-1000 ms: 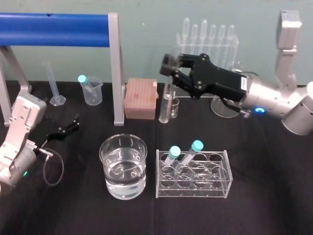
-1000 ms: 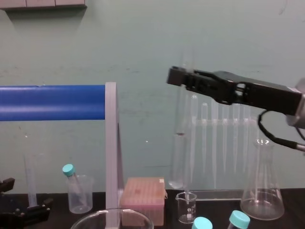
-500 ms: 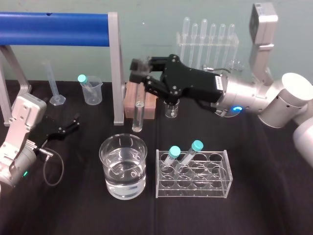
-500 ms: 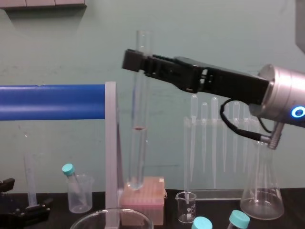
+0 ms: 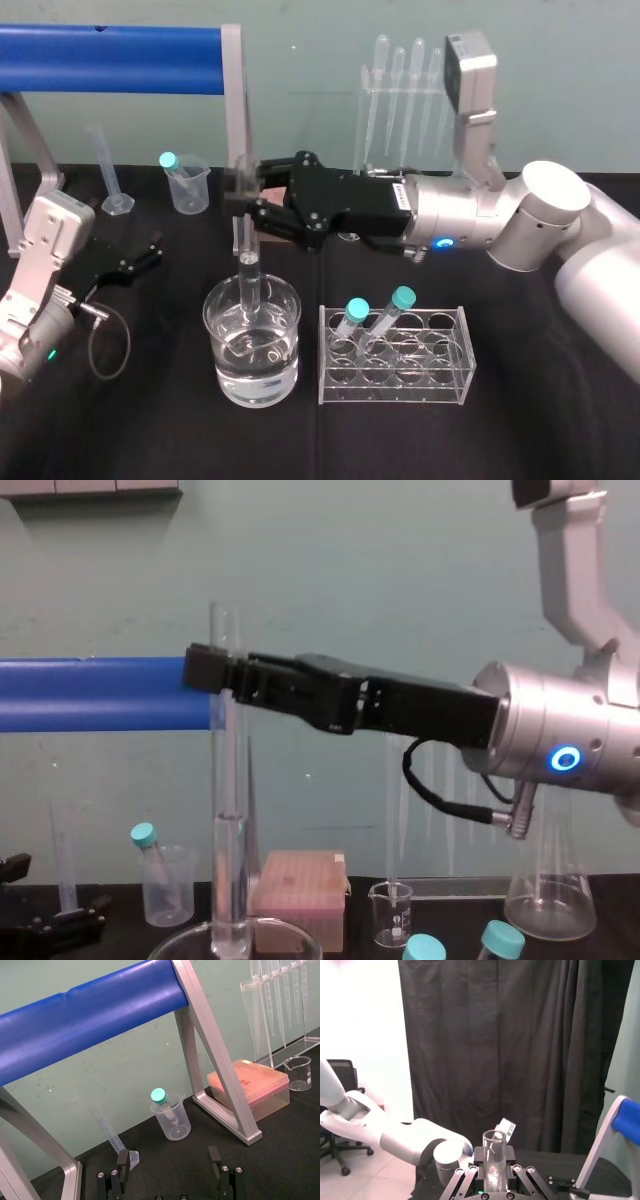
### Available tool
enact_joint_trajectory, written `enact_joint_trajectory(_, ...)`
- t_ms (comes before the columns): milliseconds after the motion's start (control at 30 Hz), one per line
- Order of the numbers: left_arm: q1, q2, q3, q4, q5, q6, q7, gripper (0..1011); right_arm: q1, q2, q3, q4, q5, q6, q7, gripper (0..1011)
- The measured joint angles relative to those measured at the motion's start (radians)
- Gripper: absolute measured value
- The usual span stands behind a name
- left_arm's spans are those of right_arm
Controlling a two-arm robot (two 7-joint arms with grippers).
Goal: Hold the test tube with one hand and immerse one end into the beaker, then return it to the test tube rack.
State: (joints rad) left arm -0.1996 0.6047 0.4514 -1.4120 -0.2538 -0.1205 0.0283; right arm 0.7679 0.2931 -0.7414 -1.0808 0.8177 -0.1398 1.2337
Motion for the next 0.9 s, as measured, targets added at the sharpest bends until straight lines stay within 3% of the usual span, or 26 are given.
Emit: enact_joint_trajectory(900,0.000,0.000,0.000,0.000,0.000,0.000,0.000,1000,0.046,-0.071,-0.049,0.220,-0.069,0.015,0.016,249)
